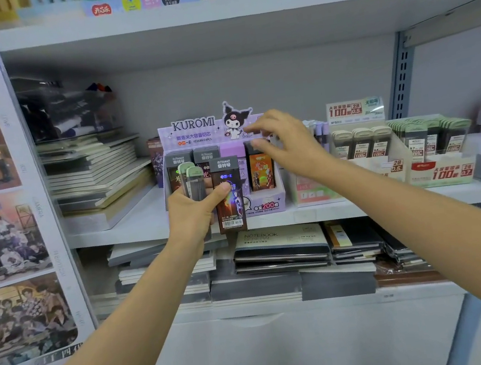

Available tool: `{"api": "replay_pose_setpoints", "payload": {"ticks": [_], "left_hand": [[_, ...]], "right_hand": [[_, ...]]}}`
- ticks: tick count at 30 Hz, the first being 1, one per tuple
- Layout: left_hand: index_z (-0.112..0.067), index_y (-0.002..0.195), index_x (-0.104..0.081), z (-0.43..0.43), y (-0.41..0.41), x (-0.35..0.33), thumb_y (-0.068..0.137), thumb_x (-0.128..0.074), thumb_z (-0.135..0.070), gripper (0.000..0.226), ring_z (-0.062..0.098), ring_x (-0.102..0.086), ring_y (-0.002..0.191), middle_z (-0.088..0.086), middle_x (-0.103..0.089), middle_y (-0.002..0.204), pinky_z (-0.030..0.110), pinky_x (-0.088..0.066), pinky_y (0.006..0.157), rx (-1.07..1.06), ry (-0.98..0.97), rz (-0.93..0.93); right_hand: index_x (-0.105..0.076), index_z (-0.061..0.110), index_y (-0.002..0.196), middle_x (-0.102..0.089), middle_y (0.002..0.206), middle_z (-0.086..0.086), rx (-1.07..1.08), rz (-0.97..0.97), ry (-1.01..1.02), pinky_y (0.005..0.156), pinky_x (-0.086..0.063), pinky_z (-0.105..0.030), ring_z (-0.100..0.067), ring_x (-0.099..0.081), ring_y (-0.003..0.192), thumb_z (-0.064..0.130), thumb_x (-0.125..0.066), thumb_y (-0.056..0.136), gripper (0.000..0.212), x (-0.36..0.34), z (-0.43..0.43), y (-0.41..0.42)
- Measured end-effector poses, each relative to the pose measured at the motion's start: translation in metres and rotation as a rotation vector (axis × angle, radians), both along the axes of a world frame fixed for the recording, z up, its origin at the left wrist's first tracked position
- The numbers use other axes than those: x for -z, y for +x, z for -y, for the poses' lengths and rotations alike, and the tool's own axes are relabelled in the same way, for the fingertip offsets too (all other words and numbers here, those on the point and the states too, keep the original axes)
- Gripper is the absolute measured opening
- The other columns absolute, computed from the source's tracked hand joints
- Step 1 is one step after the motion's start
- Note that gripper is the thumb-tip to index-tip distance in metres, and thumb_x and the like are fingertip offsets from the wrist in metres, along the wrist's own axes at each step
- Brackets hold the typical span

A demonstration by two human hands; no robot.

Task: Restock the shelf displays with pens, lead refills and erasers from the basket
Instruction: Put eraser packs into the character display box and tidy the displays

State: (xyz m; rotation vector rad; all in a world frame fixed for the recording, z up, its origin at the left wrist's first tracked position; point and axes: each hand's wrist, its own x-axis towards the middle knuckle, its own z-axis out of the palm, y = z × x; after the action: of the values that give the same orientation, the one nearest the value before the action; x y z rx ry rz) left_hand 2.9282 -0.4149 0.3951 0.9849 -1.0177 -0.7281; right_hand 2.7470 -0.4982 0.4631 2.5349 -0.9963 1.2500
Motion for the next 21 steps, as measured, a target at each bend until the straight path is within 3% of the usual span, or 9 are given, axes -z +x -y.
{"api": "replay_pose_setpoints", "payload": {"ticks": [2, 6, 10, 14, 18, 21], "left_hand": [[-0.017, 0.088, -0.060, -0.001, -0.004, -0.001, 0.079, -0.079, -0.014, 0.021, 0.003, -0.064, 0.050, -0.008, -0.071, 0.062, 0.014, -0.042, 0.040, 0.027, -0.003, 0.017], [-0.016, 0.085, -0.061, -0.001, -0.013, -0.002, 0.081, -0.077, -0.021, 0.017, 0.010, -0.047, 0.042, 0.001, -0.065, 0.063, 0.020, -0.036, 0.038, 0.117, -0.002, 0.041], [-0.014, 0.094, -0.061, 0.000, -0.016, -0.009, 0.093, -0.058, -0.030, 0.016, 0.011, -0.055, 0.051, 0.007, -0.071, 0.074, 0.020, -0.035, 0.039, 0.223, 0.107, -0.130], [-0.006, 0.101, -0.056, 0.001, -0.014, -0.015, 0.098, -0.034, -0.024, 0.028, 0.017, -0.064, 0.060, 0.009, -0.073, 0.074, 0.019, -0.037, 0.037, 0.289, 0.153, -0.200], [-0.006, 0.104, -0.059, 0.000, -0.013, -0.010, 0.105, -0.036, -0.024, 0.029, 0.015, -0.066, 0.061, 0.009, -0.072, 0.082, 0.019, -0.043, 0.043, 0.247, 0.106, -0.057], [-0.009, 0.106, -0.063, -0.004, -0.010, -0.005, 0.104, -0.041, -0.027, 0.029, 0.018, -0.069, 0.069, 0.010, -0.073, 0.089, 0.022, -0.053, 0.054, 0.213, 0.063, 0.032]], "right_hand": [[-0.059, 0.019, 0.128, -0.064, 0.110, 0.006, -0.196, 0.122, 0.186, 0.084, -0.052, -0.023, -0.009, -0.062, 0.093, 0.030, -0.059, 0.095, 0.035, 0.003, -0.017, 0.006], [-0.065, 0.019, 0.123, -0.065, 0.107, 0.013, -0.237, 0.038, 0.337, 0.083, -0.052, -0.019, 0.003, -0.063, 0.090, 0.024, -0.067, 0.090, 0.034, 0.009, -0.029, 0.009], [-0.064, 0.015, 0.117, -0.069, 0.105, -0.001, -0.248, 0.189, 0.423, 0.080, -0.058, -0.028, -0.015, -0.068, 0.096, 0.015, -0.064, 0.092, 0.025, -0.001, -0.028, -0.007], [-0.061, 0.013, 0.113, -0.067, 0.105, -0.007, -0.218, 0.363, 0.392, 0.081, -0.059, -0.034, -0.024, -0.066, 0.100, 0.012, -0.060, 0.094, 0.019, -0.016, -0.026, -0.023], [-0.060, 0.019, 0.106, -0.066, 0.097, 0.001, -0.084, 0.411, 0.262, 0.084, -0.057, -0.036, -0.018, -0.065, 0.094, 0.013, -0.062, 0.092, 0.015, -0.026, -0.024, -0.033], [-0.063, 0.018, 0.106, -0.064, 0.091, 0.007, 0.007, 0.314, 0.203, 0.084, -0.056, -0.032, -0.011, -0.062, 0.086, 0.013, -0.066, 0.090, 0.017, -0.023, -0.023, -0.032]]}}
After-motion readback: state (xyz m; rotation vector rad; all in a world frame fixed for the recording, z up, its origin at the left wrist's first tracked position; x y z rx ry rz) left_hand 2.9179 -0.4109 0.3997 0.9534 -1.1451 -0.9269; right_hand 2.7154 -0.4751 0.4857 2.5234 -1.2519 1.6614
